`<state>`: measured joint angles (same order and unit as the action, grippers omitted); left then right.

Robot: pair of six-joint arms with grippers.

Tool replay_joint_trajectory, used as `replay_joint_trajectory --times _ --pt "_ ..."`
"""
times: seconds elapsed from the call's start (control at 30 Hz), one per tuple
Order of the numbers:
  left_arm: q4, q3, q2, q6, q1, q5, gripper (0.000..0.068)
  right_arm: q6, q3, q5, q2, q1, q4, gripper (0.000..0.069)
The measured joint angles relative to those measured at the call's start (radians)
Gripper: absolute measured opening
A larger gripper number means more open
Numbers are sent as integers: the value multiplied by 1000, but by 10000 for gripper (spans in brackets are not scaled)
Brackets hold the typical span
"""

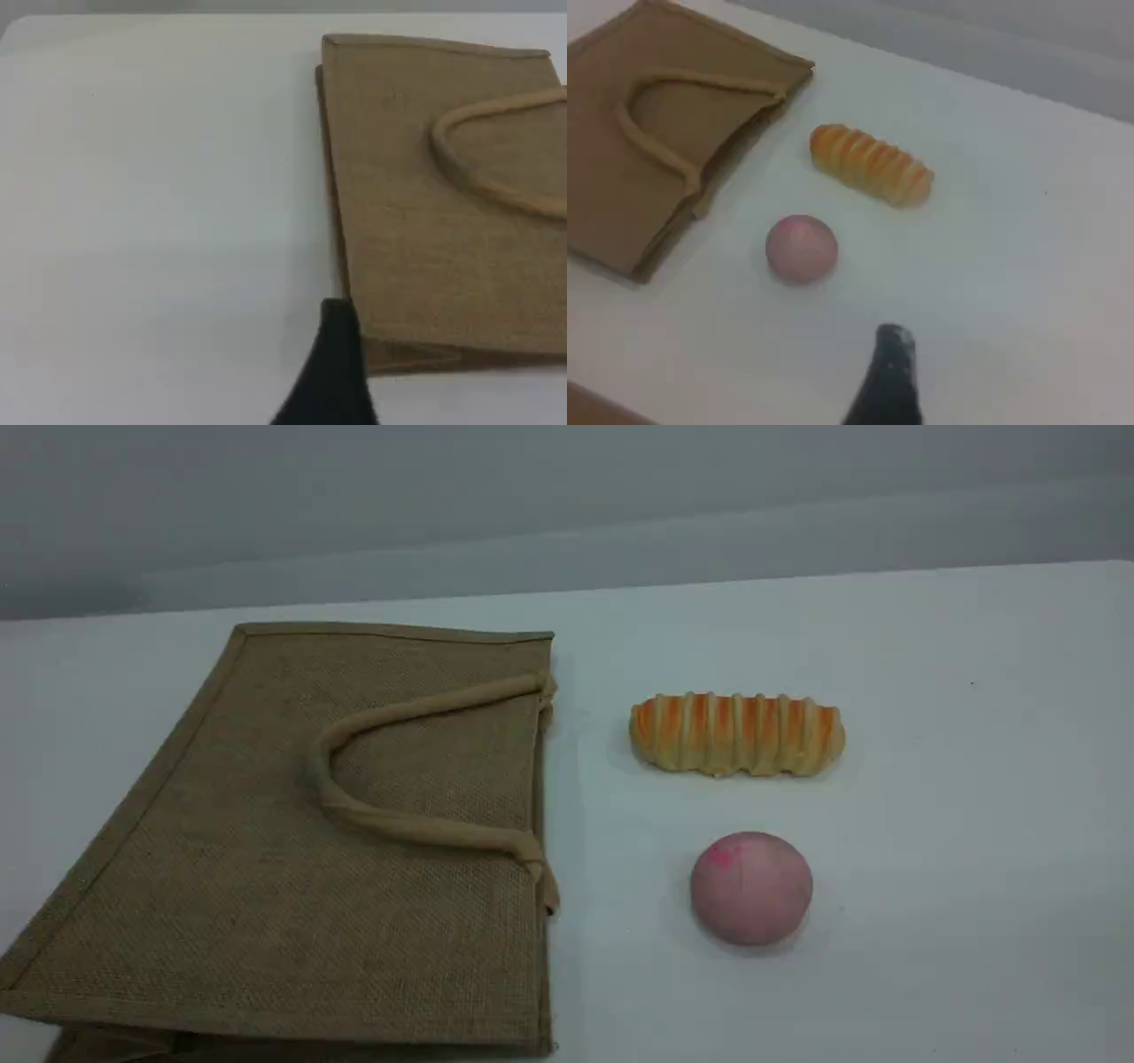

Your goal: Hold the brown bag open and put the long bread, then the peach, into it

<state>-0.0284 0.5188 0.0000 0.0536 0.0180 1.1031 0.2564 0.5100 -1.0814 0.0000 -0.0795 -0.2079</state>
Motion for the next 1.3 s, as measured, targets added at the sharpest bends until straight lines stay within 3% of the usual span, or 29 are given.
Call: replay_joint_trajectory --times 0.73,0.9,1.07,1.3 --pt "1 0 0 -1 0 -47 584 0 0 0 0 0 -5 573" --pt "49 17 23 -100 -1 -100 584 -85 12 34 1 0 -1 573" --pt "82 73 144 -153 -1 -167 584 -107 76 59 121 0 5 573" --pt "81 210 446 -153 -1 -137 584 -125 255 89 404 -1 5 573"
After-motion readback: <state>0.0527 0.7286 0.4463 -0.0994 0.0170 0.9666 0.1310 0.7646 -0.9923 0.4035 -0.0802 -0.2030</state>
